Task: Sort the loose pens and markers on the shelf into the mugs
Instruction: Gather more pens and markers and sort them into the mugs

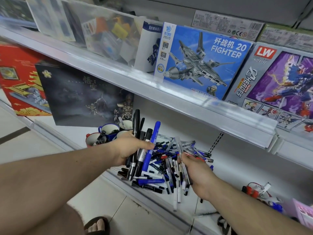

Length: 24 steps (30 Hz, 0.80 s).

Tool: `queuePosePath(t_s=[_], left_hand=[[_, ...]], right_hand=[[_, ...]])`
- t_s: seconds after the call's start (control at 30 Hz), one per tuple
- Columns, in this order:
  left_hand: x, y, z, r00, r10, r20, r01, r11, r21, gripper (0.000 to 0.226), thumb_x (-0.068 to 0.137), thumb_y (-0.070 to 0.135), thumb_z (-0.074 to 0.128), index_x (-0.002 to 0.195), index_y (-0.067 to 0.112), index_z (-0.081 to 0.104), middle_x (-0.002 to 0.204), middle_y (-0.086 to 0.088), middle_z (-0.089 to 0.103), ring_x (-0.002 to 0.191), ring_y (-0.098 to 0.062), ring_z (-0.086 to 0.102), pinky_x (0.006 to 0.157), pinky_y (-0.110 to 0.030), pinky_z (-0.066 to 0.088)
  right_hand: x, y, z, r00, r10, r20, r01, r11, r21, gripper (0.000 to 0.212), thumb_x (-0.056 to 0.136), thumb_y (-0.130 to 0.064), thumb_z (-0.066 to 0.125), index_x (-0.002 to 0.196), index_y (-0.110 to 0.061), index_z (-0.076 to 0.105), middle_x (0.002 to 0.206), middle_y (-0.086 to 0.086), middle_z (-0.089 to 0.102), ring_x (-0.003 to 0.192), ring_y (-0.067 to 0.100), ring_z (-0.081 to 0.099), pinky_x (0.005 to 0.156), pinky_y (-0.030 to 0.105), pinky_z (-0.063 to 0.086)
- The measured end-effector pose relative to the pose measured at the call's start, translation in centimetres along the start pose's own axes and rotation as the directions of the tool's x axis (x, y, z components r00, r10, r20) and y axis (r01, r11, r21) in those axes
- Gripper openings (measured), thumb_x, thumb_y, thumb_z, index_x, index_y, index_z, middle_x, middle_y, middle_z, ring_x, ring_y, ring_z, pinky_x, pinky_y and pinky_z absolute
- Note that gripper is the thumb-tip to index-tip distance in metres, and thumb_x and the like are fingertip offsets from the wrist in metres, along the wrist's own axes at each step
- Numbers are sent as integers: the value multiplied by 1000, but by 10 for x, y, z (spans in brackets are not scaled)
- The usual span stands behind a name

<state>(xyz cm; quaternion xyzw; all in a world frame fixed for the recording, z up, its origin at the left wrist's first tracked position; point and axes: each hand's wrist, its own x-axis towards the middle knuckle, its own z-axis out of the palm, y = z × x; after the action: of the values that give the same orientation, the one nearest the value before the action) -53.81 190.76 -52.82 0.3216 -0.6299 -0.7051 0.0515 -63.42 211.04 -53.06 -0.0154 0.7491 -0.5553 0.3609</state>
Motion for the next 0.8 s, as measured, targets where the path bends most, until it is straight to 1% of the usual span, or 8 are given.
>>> queuePosePath(t_s=[0.07, 0.13, 0.27, 0.43, 0.6, 0.67, 0.73, 0.8], left_hand=[[9, 0, -17, 1000, 8, -21, -7, 1000, 20, 110, 37, 39, 99, 133, 14, 51, 129, -9, 62, 122, -28, 55, 110, -51, 37], [12, 0, -32, 998, 11, -59, -11, 1000, 7, 81, 49, 29, 96, 120, 14, 60, 112, -8, 71, 108, -27, 64, 103, -47, 44], [27, -3, -56, 991, 18, -136, -20, 1000, -16, 41, 68, 10, 87, 104, 11, 68, 96, -10, 75, 92, -29, 71, 89, -47, 55], [49, -15, -90, 988, 14, -157, -9, 999, 33, 63, 48, 24, 95, 105, 18, 67, 96, -8, 76, 92, -27, 72, 86, -45, 57], [77, -40, -136, 972, -5, -237, -1, 1000, -24, 33, 72, 0, 81, 99, 8, 65, 83, -9, 74, 76, -25, 72, 68, -35, 56], [89, -54, -146, 969, 2, -247, -14, 999, -46, 37, 70, 0, 83, 102, 8, 65, 86, -10, 74, 82, -29, 72, 74, -40, 57], [103, -66, -150, 967, 9, -254, -42, 991, -124, 44, 68, 0, 84, 107, 6, 64, 94, -13, 74, 90, -32, 72, 80, -44, 58], [115, -73, -148, 962, 18, -271, -84, 969, -234, 48, 68, 1, 84, 111, 4, 63, 94, -13, 74, 87, -30, 73, 73, -39, 57]], right_hand=[[9, 0, 8, 998, -64, -11, 64, 997, -52, 29, 101, -35, 50, 100, -10, 65, 78, 3, 56, 67, 19, 49, 56, 29, 44], [22, 0, 18, 988, -153, -9, 149, 974, -170, 21, 100, -32, 53, 100, -15, 65, 71, -2, 53, 64, 14, 48, 59, 26, 38], [52, -7, 45, 971, -238, -9, 229, 943, -241, 9, 94, -14, 63, 101, -18, 67, 91, 3, 69, 77, 15, 61, 68, 27, 46], [100, -25, 81, 933, -337, -126, 306, 927, -217, 25, 87, -5, 62, 102, -19, 47, 78, 14, 66, 63, 24, 62, 59, 39, 48], [155, -41, 119, 882, -455, -120, 412, 870, -269, 24, 98, -22, 53, 117, -17, 40, 71, 5, 69, 57, 27, 69, 44, 29, 43], [178, -43, 135, 869, -482, -108, 438, 853, -284, 16, 98, -22, 53, 109, -14, 44, 75, 8, 66, 65, 31, 69, 46, 28, 46], [201, -46, 148, 845, -524, -109, 471, 823, -317, 8, 93, -13, 55, 97, -12, 48, 83, 9, 66, 62, 22, 63, 48, 19, 46], [223, -51, 160, 830, -545, -120, 477, 804, -355, 10, 86, -14, 58, 87, -21, 50, 89, 7, 69, 66, 16, 62, 53, 21, 43]])
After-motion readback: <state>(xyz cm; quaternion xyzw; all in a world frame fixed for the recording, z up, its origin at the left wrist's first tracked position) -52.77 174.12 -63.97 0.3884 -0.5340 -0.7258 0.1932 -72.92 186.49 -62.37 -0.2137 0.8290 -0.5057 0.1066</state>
